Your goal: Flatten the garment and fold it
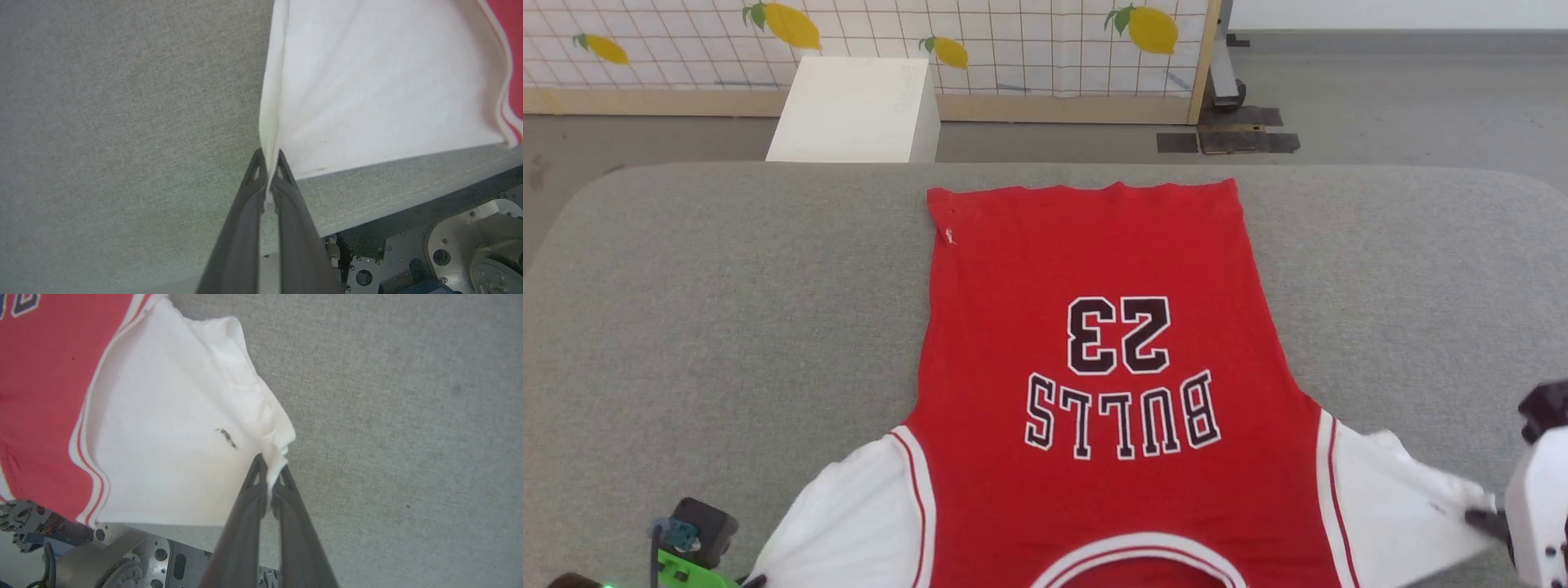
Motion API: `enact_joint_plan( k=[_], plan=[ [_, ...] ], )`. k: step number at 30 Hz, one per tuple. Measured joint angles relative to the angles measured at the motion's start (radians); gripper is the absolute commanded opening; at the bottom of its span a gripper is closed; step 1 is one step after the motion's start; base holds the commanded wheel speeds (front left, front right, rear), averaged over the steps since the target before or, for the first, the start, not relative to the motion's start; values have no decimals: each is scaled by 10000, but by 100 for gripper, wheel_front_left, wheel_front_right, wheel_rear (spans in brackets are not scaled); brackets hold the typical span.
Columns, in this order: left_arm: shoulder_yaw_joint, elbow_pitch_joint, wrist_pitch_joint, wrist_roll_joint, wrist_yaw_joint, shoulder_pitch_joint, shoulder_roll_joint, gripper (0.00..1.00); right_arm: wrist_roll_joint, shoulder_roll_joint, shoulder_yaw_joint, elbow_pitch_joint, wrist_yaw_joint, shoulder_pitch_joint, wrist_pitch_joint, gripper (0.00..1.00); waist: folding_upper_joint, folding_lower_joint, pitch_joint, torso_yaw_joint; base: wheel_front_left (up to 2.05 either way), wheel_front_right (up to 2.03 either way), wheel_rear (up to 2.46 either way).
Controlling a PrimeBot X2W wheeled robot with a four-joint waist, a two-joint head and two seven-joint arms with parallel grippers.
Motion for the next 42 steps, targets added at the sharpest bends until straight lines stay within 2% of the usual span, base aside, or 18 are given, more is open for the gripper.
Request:
enact_joint_plan(
  k=[8, 9, 10, 15, 20, 24, 32, 37, 42],
  plan=[
    [215, -439, -878, -192, 554, 244, -736, 0, -696, 861, -1093, -725, -4, 886, 416, 0, 0, 0, 201, 158, 0, 0, 0],
    [259, -441, -1043, -192, 593, 231, -823, 0, -784, 903, -1177, -830, -4, 890, 399, 57, 0, 0, 237, 191, 0, 0, 0],
    [290, -454, -1235, -190, 625, 192, -926, 0, -826, 965, -1302, -938, -4, 889, 407, 100, 0, 0, 279, 240, 0, 0, 0],
    [407, -757, -1929, -107, 872, -3, -1496, 0, -821, 1319, -1891, -1524, -6, 607, 594, 100, 0, 0, 555, 484, 0, 0, 0],
    [667, -1204, -2823, 90, 1371, -284, -2075, 0, -1030, 1645, -2305, -1894, -6, -917, 729, 100, 0, 0, 970, 827, 0, 0, 0],
    [690, -1453, -3492, 276, 1599, -553, -2629, 0, -1494, 1956, -2290, -1833, -6, -2388, 792, 100, 0, 0, 1440, 1154, 0, 0, 0],
    [564, -1463, -4886, 619, 1628, -1449, -3745, 0, -2681, 1987, -1935, -58, -6, -5497, 940, 100, 0, 1, 2575, 1995, 0, 0, 0],
    [305, -1315, -5482, 895, 1478, -1923, -4109, 0, -3179, 1490, -1149, 1043, -6, -6962, 1275, 100, 0, 1, 3282, 2577, 0, 0, 0],
    [0, -1160, -5708, 1243, 1290, -2268, -4299, 0, -3864, 1262, -1216, 2378, -6, -8413, 1298, 100, 0, 3, 4031, 3121, 0, 0, 0]
  ],
)
